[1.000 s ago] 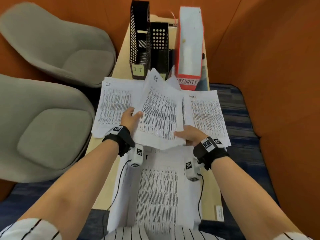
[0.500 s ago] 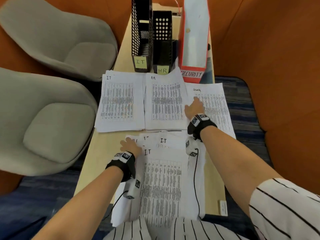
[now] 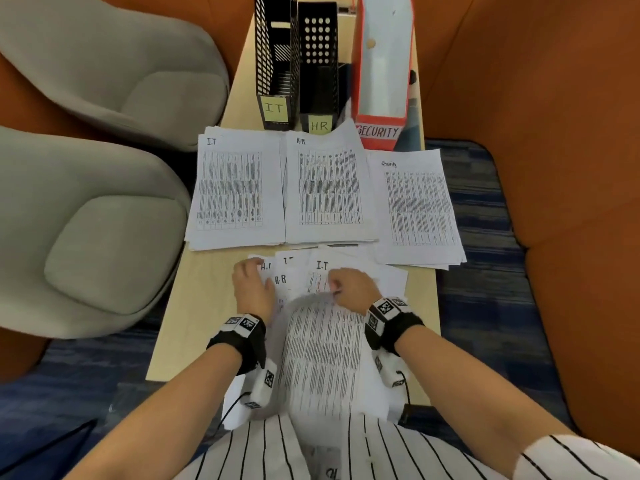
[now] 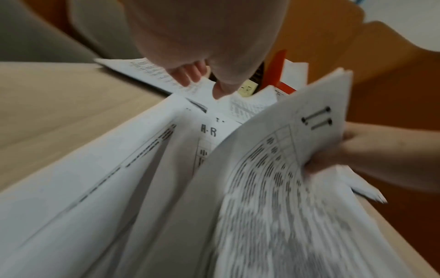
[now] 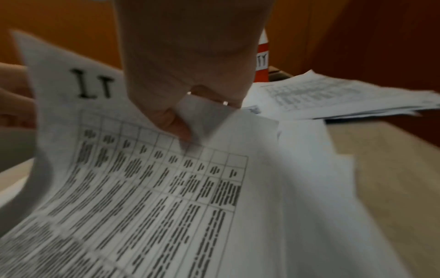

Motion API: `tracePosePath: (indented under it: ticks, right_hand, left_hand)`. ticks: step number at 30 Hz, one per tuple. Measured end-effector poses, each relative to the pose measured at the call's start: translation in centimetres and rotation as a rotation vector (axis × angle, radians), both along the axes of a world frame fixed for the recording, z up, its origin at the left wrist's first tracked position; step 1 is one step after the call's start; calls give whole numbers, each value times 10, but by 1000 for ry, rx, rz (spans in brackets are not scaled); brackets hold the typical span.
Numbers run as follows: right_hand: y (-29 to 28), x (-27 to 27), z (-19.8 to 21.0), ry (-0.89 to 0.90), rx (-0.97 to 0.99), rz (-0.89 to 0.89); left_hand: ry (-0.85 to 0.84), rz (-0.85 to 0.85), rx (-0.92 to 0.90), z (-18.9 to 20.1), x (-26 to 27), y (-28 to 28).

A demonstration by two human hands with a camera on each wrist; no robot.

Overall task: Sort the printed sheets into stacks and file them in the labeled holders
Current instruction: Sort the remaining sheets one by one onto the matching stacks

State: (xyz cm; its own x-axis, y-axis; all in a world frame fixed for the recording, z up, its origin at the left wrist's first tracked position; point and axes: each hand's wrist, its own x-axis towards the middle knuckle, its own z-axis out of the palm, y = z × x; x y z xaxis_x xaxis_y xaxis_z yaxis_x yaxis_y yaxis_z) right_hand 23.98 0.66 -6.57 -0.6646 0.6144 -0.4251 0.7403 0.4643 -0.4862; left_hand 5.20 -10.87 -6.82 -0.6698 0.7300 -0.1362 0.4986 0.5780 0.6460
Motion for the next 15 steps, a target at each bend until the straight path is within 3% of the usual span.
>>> tracePosePath:
  ticks: [2, 4, 6, 9, 11, 15]
  right_hand:
    - [12, 17, -2, -19, 77, -143]
    - [19, 32, -4, -135, 16, -194]
    - [18, 43, -10, -202, -92, -176]
    - [11, 50, -10, -170, -171, -174]
    - [11, 51, -5, -138, -175, -157]
    - [12, 55, -4, 90, 50, -133]
  left_hand:
    - [-109, -161, -8, 2, 9, 3]
    - [-295, -308, -214, 1, 21, 8]
    - [-392, -314, -326, -6, 32, 11]
    - [-499, -212, -253, -10, 44, 11]
    - [-516, -255, -205, -6, 48, 11]
    - [-565, -406, -169, 2, 52, 10]
